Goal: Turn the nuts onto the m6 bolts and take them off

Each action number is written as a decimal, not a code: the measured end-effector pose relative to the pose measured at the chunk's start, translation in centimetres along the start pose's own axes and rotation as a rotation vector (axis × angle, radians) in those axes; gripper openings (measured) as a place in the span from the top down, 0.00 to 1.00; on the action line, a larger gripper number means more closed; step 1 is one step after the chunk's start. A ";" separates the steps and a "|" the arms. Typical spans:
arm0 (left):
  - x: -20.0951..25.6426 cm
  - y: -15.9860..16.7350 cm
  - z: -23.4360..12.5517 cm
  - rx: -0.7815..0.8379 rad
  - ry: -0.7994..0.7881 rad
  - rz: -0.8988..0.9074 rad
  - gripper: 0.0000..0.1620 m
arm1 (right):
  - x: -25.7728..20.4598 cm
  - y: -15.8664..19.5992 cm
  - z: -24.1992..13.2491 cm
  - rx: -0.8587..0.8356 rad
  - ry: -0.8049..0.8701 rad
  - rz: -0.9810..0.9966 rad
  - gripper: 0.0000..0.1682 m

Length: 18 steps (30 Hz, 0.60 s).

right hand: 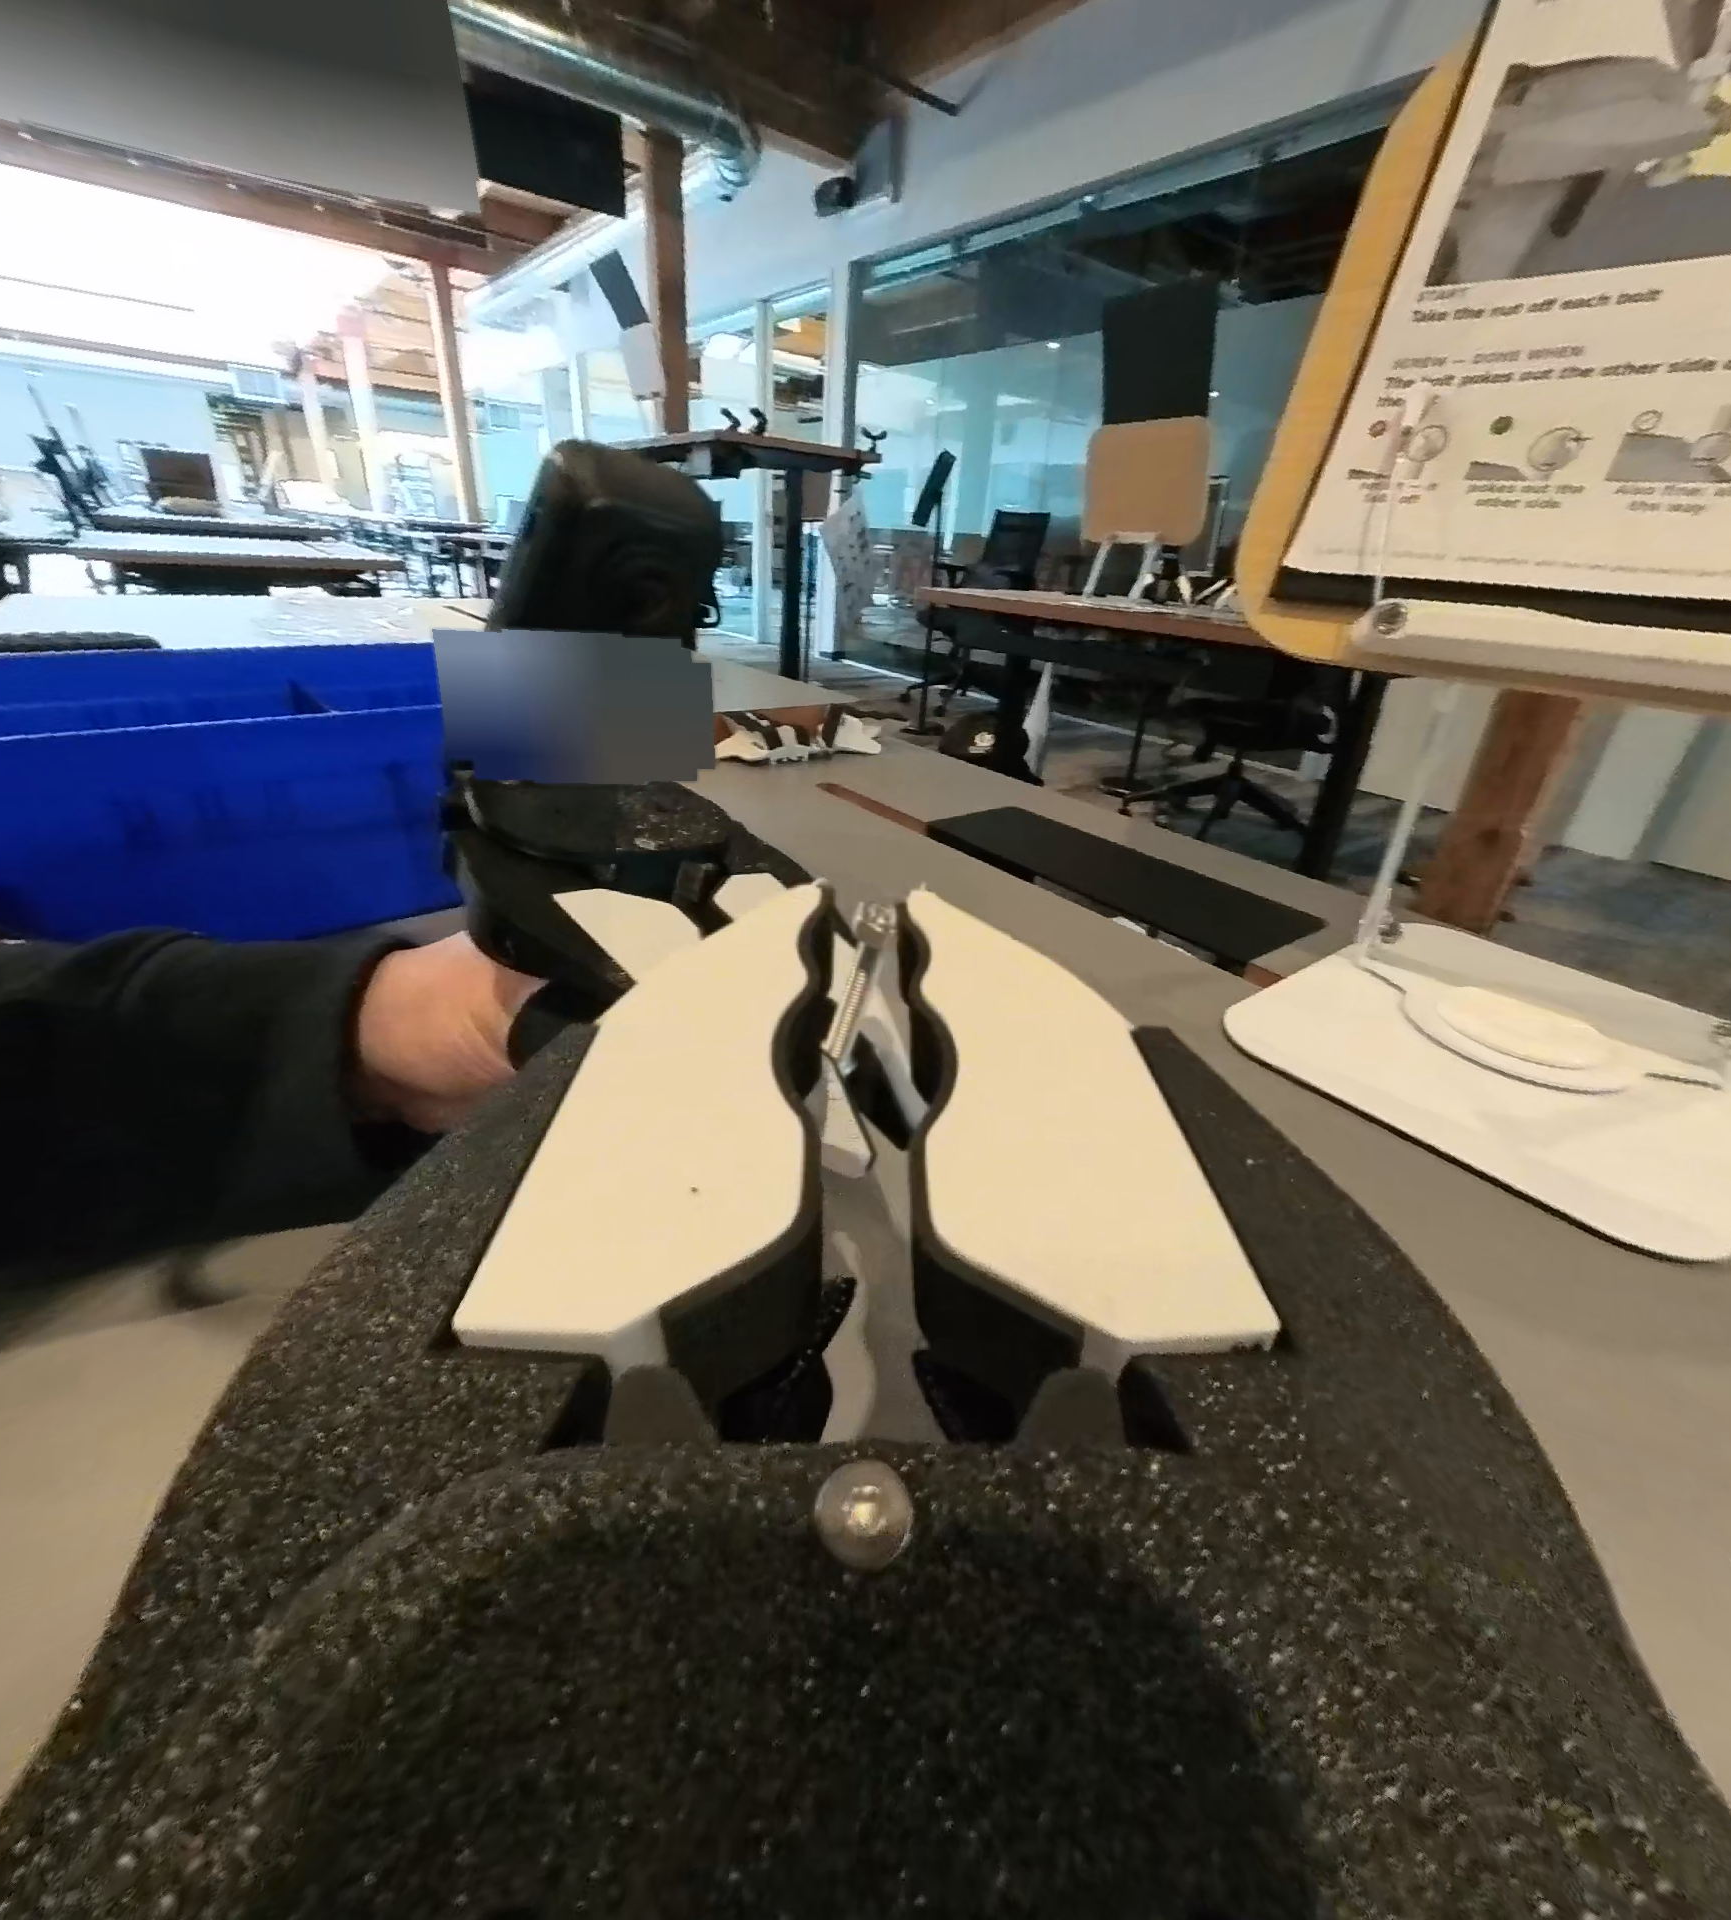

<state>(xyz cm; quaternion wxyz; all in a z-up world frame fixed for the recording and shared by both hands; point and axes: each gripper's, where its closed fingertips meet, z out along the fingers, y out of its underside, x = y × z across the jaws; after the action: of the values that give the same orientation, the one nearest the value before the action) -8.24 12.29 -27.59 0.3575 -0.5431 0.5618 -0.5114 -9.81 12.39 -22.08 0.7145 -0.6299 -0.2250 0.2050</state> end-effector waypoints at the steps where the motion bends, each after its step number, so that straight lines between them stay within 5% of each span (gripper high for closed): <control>1: 0.0 0.0 0.0 0.000 0.000 0.000 0.94 | 0.1 0.1 0.1 -0.008 0.012 -0.005 0.91; 5: 0.0 0.0 0.0 0.001 0.000 0.000 0.94 | -0.2 0.7 0.3 -0.042 -0.004 -0.009 0.90; 8: 0.0 0.0 0.0 0.002 0.001 -0.002 0.94 | -0.8 0.3 -0.1 -0.027 -0.068 0.014 0.98; 16: 0.0 0.0 0.0 -0.002 0.001 0.002 0.94 | 0.1 0.7 0.2 -0.040 0.011 -0.023 0.88; 18: 0.0 0.0 0.0 -0.001 0.002 0.001 0.94 | -0.6 0.8 0.1 -0.058 -0.053 -0.014 0.97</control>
<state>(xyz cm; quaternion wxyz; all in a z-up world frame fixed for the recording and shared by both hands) -8.27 12.26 -27.60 0.3570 -0.5426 0.5625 -0.5116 -10.41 12.21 -22.95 0.6912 -0.6431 -0.2540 0.2100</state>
